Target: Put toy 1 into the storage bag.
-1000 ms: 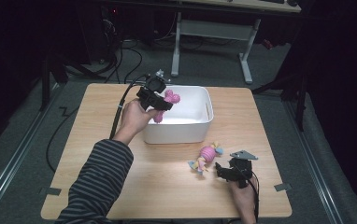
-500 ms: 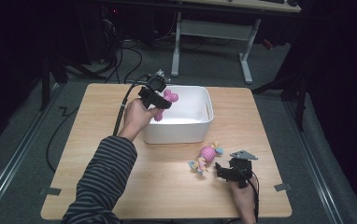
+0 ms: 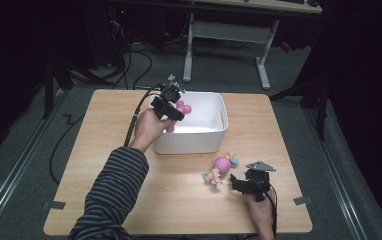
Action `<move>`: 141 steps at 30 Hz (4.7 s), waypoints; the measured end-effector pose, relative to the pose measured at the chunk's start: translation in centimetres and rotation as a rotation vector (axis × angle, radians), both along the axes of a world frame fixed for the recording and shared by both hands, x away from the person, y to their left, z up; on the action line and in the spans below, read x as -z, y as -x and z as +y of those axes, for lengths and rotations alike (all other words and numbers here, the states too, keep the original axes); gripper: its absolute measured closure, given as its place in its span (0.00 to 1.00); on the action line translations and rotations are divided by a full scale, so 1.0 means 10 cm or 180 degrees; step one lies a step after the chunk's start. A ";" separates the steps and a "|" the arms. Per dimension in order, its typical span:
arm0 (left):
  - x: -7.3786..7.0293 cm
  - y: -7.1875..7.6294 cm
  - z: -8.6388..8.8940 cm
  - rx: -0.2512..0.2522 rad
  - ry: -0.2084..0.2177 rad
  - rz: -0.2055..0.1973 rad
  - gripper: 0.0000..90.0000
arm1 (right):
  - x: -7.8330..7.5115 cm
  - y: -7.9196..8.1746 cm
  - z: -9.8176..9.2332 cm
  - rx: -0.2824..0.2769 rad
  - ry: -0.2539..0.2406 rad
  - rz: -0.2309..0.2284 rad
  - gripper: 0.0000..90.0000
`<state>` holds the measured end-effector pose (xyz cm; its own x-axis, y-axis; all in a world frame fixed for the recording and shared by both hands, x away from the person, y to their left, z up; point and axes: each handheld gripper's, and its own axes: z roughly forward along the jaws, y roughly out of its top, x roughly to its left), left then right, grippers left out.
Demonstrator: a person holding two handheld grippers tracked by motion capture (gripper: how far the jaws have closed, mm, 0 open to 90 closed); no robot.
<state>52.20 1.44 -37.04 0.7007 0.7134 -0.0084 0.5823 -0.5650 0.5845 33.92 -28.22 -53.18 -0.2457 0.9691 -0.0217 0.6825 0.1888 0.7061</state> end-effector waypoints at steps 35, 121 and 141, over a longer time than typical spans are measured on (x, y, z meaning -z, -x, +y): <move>0.00 0.11 0.17 -0.0097 0.0148 -0.0059 0.50 | 0.00 0.00 0.00 -0.0007 -0.0003 0.0003 0.17; 0.22 1.35 1.23 -0.0464 0.0764 -0.0520 0.41 | 0.00 0.01 0.01 -0.0027 -0.0001 0.0005 0.17; 0.56 1.40 1.25 -0.0543 0.0850 -0.0379 0.41 | 0.00 0.01 0.01 -0.0026 -0.0003 0.0006 0.17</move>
<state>38.20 13.89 -42.67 0.5787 0.8041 -0.1361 0.5740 -0.2830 0.7684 33.85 -28.10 -53.18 -0.2536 0.9671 -0.0203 0.6822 0.1937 0.7050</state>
